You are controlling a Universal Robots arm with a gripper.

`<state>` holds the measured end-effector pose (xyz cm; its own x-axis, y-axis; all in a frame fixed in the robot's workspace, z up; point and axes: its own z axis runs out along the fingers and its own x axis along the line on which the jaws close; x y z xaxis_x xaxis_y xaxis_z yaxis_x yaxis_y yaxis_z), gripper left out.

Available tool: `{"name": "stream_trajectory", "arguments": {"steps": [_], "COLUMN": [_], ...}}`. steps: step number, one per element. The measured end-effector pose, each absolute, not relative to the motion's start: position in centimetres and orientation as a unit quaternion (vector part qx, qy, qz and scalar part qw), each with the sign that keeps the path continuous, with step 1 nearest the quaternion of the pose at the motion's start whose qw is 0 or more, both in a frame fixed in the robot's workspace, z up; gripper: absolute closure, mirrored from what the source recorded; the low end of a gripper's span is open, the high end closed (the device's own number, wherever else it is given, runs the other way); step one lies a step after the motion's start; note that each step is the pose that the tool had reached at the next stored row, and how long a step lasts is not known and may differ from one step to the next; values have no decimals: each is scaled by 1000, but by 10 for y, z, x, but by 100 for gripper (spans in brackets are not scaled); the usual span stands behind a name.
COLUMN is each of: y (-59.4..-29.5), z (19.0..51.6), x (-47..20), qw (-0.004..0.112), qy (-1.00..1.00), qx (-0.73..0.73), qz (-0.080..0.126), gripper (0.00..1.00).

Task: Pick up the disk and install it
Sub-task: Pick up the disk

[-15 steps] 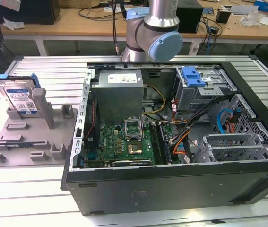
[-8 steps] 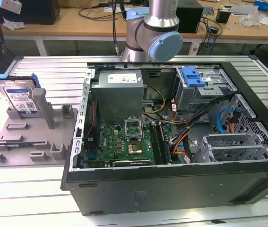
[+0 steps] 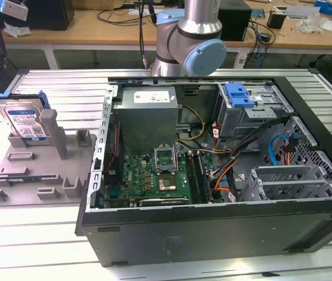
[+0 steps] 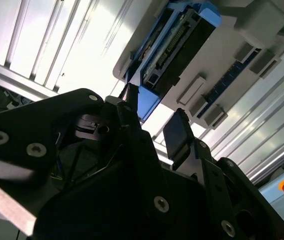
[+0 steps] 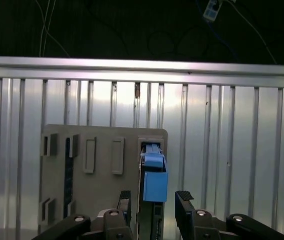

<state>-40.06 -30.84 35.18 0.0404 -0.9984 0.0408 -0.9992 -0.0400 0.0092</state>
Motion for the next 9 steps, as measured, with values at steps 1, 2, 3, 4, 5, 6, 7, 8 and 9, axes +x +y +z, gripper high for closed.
{"name": "stream_trajectory", "arguments": {"steps": [1,2,3,4,5,6,7,8,9], "y": [-308,-308,-308,-308,-308,-308,-308,-308,-308], "z": [351,351,350,350,349,349,348,348,347], "x": [-401,-401,-401,-401,-401,-401,-401,-401,-401], "qw": [17,17,17,17,17,17,17,18,17], "qy": [-693,-693,-694,-694,-695,-695,-696,-697,-697], "qx": [721,720,720,719,719,718,718,717,717], "qz": [12,11,11,11,11,11,11,11,11], "gripper": [52,52,52,52,52,52,52,52,52]}}
